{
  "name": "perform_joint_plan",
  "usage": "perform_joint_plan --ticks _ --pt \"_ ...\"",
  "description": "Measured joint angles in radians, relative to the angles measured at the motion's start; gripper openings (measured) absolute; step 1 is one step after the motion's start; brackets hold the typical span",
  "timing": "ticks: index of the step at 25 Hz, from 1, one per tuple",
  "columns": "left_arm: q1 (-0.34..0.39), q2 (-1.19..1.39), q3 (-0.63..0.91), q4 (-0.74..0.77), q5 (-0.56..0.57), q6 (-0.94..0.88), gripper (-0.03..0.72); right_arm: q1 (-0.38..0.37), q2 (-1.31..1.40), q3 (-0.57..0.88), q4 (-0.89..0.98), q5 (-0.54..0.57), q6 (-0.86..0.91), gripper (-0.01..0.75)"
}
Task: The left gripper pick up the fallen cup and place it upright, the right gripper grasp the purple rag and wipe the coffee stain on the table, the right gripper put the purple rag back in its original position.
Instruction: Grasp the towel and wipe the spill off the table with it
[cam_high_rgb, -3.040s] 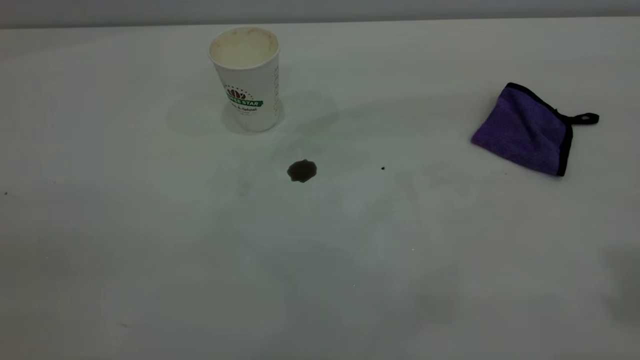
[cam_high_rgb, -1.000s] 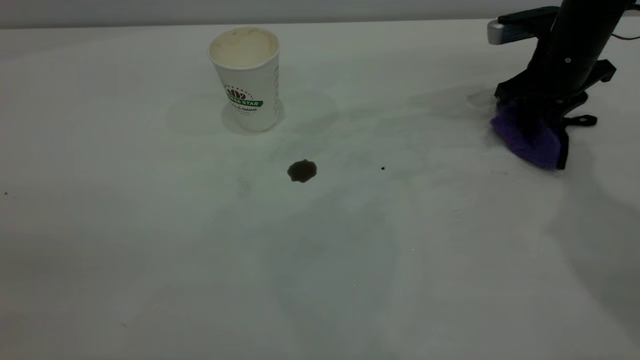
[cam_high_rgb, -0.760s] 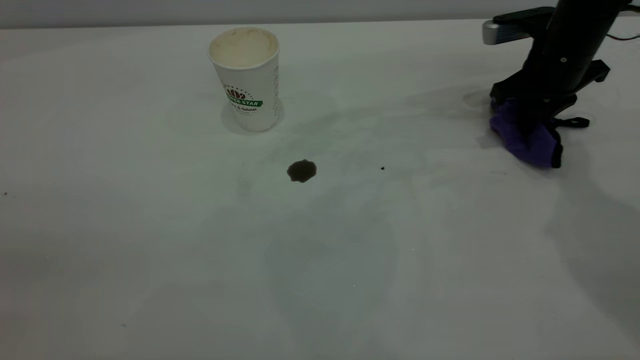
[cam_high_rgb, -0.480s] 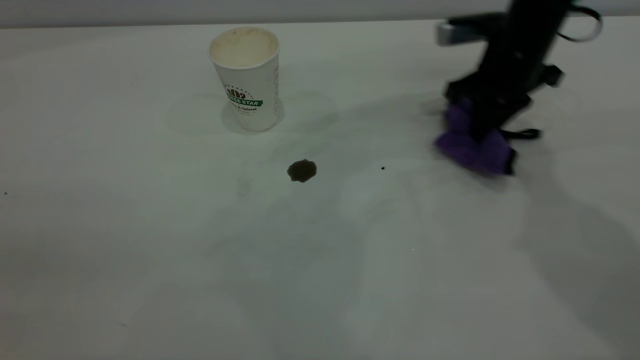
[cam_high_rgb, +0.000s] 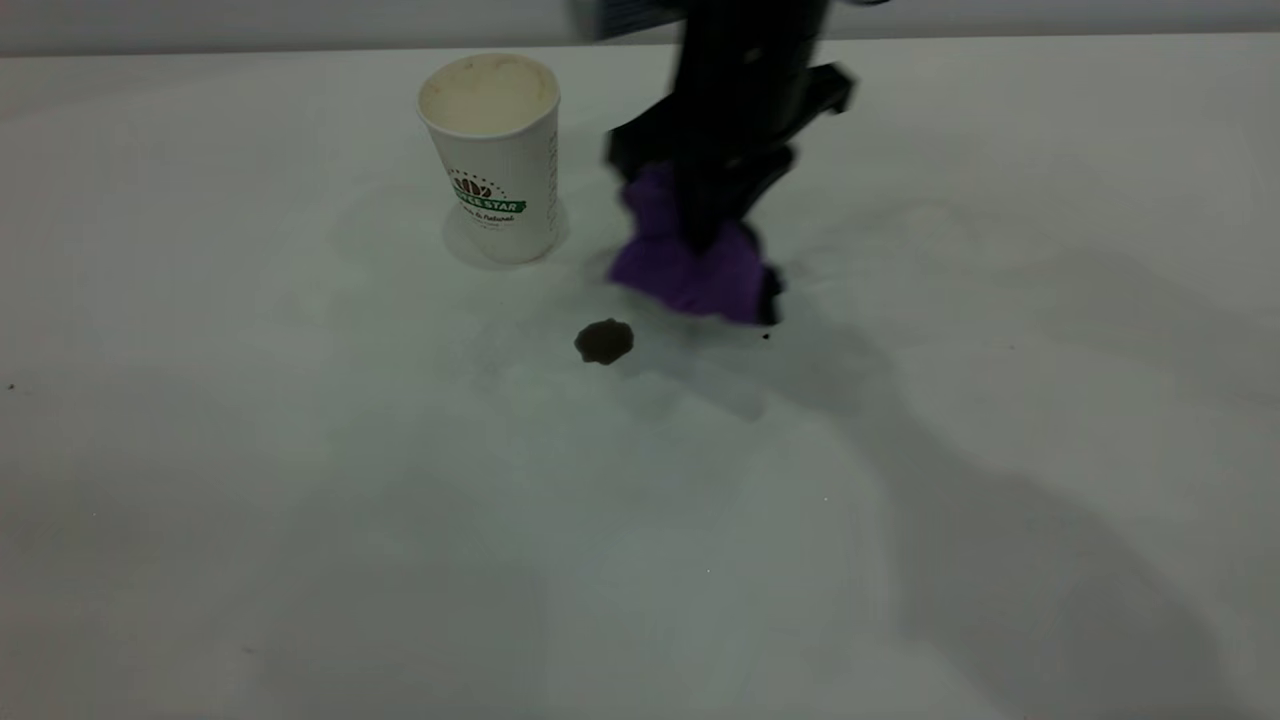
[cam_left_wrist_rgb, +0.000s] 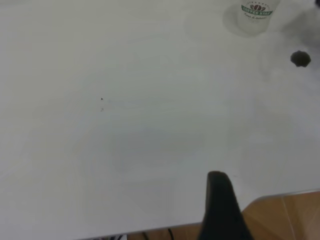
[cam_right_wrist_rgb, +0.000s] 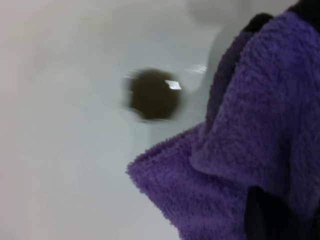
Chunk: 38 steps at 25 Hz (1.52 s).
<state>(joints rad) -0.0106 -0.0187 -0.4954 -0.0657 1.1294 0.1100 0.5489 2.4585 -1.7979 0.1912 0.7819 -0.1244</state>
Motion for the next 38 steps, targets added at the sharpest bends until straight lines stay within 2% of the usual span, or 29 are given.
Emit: perform_joint_plan --ticks 6,16,21,31,38 --pt "0.000 0.000 0.000 0.000 0.000 0.000 0.549 0.070 0.085 0.000 0.010 -0.112 0.048 0.072" --pt "0.000 0.000 0.000 -0.001 0.000 -0.001 0.549 0.161 0.110 0.000 0.025 -0.216 0.090 0.072" --pt "0.000 0.000 0.000 -0.001 0.000 -0.001 0.549 0.178 0.118 -0.001 0.027 -0.279 0.096 0.072" --pt "0.000 0.000 0.000 -0.001 0.000 -0.001 0.549 0.148 0.178 -0.011 0.056 -0.345 0.099 0.071" --pt "0.000 0.000 0.000 -0.001 0.000 -0.001 0.549 0.011 0.185 -0.020 0.061 -0.360 0.101 0.071"
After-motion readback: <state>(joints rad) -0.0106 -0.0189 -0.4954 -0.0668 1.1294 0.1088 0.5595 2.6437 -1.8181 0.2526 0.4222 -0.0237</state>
